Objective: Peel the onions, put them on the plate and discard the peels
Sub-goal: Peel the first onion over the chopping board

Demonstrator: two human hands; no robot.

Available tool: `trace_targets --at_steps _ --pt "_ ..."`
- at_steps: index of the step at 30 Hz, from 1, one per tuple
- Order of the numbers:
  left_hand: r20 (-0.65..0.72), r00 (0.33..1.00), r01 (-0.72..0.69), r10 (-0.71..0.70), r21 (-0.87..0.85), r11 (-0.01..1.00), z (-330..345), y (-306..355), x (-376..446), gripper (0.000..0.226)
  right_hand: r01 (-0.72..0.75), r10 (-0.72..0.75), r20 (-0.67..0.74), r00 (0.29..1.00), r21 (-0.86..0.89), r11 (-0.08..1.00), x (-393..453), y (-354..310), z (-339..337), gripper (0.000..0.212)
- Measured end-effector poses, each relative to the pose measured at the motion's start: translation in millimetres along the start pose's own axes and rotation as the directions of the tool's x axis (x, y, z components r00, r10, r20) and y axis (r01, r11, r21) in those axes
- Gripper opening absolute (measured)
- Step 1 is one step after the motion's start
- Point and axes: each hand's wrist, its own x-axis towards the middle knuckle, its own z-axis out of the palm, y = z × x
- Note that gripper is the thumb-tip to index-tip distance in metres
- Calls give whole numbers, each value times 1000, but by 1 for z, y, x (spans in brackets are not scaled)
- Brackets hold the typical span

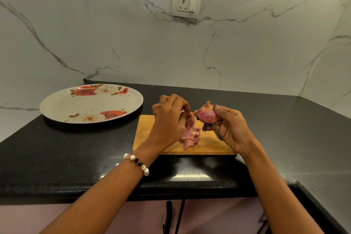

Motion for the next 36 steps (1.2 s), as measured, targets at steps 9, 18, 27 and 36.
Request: trace_targets --at_steps 9,18,27,36 --pt "10 999 -39 40 -34 999 -3 3 -1 24 16 -14 58 998 -43 999 -1 2 -2 39" --pt "132 977 183 -167 -118 976 -14 11 0 20 41 -34 138 990 -49 998 -1 3 -2 51" --pt "118 969 239 -216 -239 941 -16 10 -1 12 35 -27 197 980 -38 999 -2 4 -2 51" --pt "83 977 211 -196 -252 944 -14 9 2 19 75 -70 271 960 -9 997 -1 5 -6 50"
